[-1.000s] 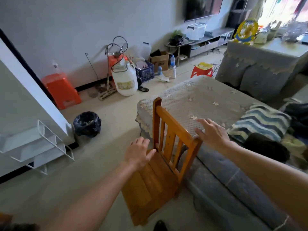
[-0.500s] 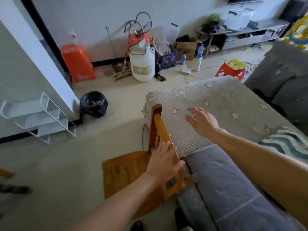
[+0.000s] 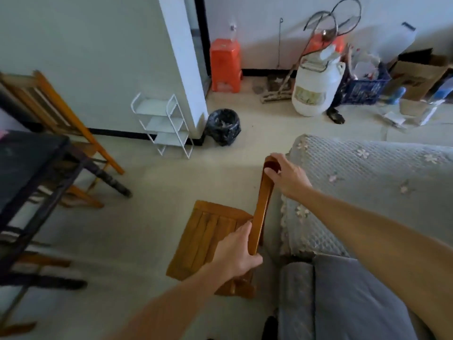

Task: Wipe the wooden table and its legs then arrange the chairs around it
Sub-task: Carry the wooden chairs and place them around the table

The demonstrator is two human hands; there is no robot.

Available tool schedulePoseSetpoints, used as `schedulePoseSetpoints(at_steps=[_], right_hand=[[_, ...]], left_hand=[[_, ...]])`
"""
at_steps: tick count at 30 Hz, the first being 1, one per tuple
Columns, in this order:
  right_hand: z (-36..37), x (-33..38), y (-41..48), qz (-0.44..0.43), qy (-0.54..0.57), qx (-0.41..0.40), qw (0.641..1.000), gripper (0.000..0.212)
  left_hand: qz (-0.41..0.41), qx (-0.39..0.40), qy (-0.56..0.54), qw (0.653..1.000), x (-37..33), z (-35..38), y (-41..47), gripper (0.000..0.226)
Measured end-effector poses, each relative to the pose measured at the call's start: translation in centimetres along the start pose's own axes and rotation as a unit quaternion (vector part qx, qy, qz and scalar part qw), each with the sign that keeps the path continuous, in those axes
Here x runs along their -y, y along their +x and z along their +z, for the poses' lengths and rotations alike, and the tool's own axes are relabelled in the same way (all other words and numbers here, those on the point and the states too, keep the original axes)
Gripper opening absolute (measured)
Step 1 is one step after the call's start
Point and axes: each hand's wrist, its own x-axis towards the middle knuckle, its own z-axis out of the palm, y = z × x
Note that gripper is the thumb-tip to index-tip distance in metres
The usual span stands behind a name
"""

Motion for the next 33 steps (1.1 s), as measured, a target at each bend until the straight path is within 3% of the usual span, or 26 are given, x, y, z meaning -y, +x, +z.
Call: schedulePoseSetpoints(at_steps=[4, 9, 14, 19, 23, 27, 33], right_hand=[[1.5, 3.5, 1.0, -0.003, 0.02, 0.02, 1.0, 0.047], [4.4, 9.5, 2.0, -0.014, 0.033, 0.014, 0.999, 0.027], [6.9, 15.3, 2.3, -0.048, 0.023, -0.005, 0.999, 0.032], [9.5, 21.2, 1.6, -0.08, 0.056, 0.004, 0.995, 0.038], [11.8, 26.1, 0.1, -0.089, 0.157, 0.03, 0.983, 0.022], [14.2, 31.1, -1.0, -0.126, 0.182, 0.08, 0.972, 0.01], [18.2, 36.5, -0.8, -0.206, 0.153, 0.125, 0.958, 0.025]], left_hand=[[-0.048, -0.031, 0.003, 0.998, 3.9, -4.2, -3.3, 0.061], [-0.156, -0.032, -0.031, 0.987, 9.5, -8.0, -7.4, 0.022], [-0.203, -0.117, 0.068, 0.97, 14.6, -10.2, -10.6, 0.041], [-0.202, -0.173, 0.066, 0.962, 18.9, -9.8, -14.3, 0.039], [-0.218, -0.232, 0.058, 0.946, 21.4, -8.0, -17.0, 0.039], [-0.246, -0.272, 0.067, 0.928, 23.9, -7.2, -19.6, 0.043], [-0.372, -0.33, 0.071, 0.865, 26.5, -7.8, -23.0, 0.047]])
